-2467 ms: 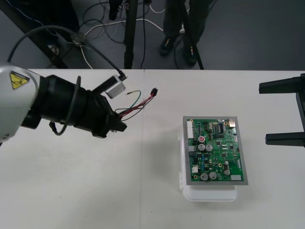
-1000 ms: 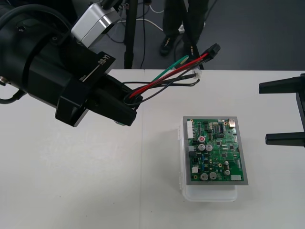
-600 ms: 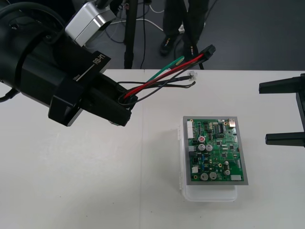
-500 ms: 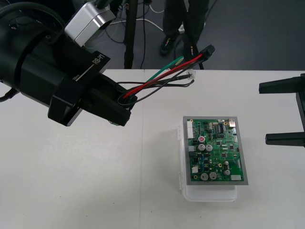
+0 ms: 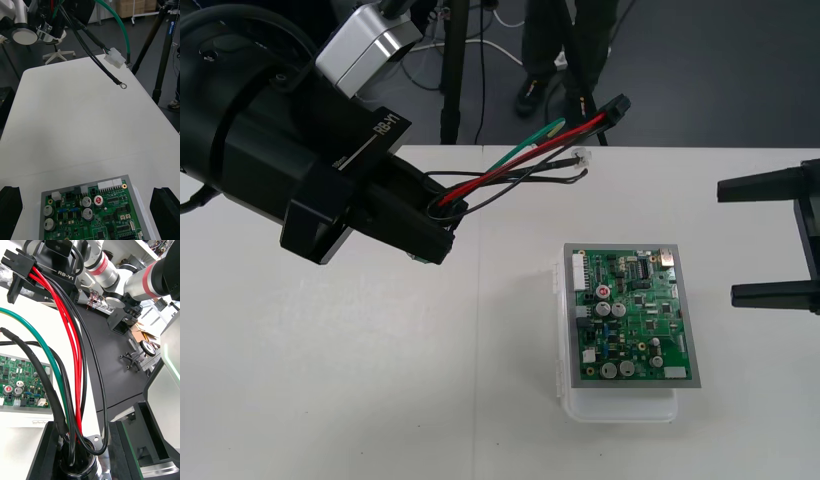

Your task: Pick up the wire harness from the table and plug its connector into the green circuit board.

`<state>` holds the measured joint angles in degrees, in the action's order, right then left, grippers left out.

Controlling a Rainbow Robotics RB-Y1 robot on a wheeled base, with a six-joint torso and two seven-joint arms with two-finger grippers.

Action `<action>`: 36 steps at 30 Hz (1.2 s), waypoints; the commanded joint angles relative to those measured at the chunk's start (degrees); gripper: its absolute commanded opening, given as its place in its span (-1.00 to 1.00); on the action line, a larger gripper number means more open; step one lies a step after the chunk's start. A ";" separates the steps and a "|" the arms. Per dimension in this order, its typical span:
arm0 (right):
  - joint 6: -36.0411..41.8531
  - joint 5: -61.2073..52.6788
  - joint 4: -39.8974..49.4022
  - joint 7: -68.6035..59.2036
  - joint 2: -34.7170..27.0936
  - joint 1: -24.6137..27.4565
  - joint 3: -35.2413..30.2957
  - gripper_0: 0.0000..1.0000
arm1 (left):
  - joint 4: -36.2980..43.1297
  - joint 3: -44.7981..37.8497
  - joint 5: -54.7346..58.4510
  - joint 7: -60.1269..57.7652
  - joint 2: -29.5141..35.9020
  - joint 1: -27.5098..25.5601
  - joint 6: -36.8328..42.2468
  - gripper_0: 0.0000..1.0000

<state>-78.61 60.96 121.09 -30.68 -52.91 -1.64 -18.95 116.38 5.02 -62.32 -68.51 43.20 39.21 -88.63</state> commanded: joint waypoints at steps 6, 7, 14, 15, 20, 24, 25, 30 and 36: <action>-1.73 -8.58 -11.49 9.50 -6.60 -10.57 10.16 1.00 | 0.08 0.34 0.00 -3.21 2.15 2.45 -1.37 -1.00; -2.17 -8.93 -12.37 10.12 -6.68 -11.45 10.60 1.00 | -0.01 0.26 0.00 -3.12 2.15 2.45 -1.37 -1.00; -7.35 -10.34 -19.49 11.70 -6.60 -21.38 13.06 1.00 | -0.01 0.34 0.00 -3.21 2.15 2.45 -1.37 -1.00; -7.97 -10.69 -19.84 11.61 -6.51 -22.26 13.15 1.00 | -0.01 0.34 -0.17 -3.12 2.15 2.36 -1.37 -1.00; -11.31 -12.45 -21.42 11.00 -5.37 -27.10 14.12 1.00 | -0.19 0.34 -0.17 -3.12 2.15 2.45 -1.37 -1.00; -11.39 -12.36 -26.17 10.82 -3.61 -32.28 15.88 1.00 | -0.28 0.34 -0.26 -3.12 2.15 2.36 -1.37 -1.00; -11.39 -12.36 -27.31 10.82 -3.08 -33.69 16.40 1.00 | -0.28 0.34 -0.35 -3.03 2.07 2.45 -1.37 -1.00; -11.39 -11.66 -31.71 11.00 -0.36 -38.96 17.11 1.00 | -0.36 0.34 -0.44 -3.03 2.07 2.36 -1.37 -1.00; -11.39 -11.57 -31.62 11.00 1.58 -41.60 17.11 1.00 | -0.28 0.34 -0.44 -3.03 2.15 2.36 -1.37 -1.00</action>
<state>-89.64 49.55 89.11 -20.14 -52.88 -39.36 -2.44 116.18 5.03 -62.58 -68.51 43.32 39.22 -88.66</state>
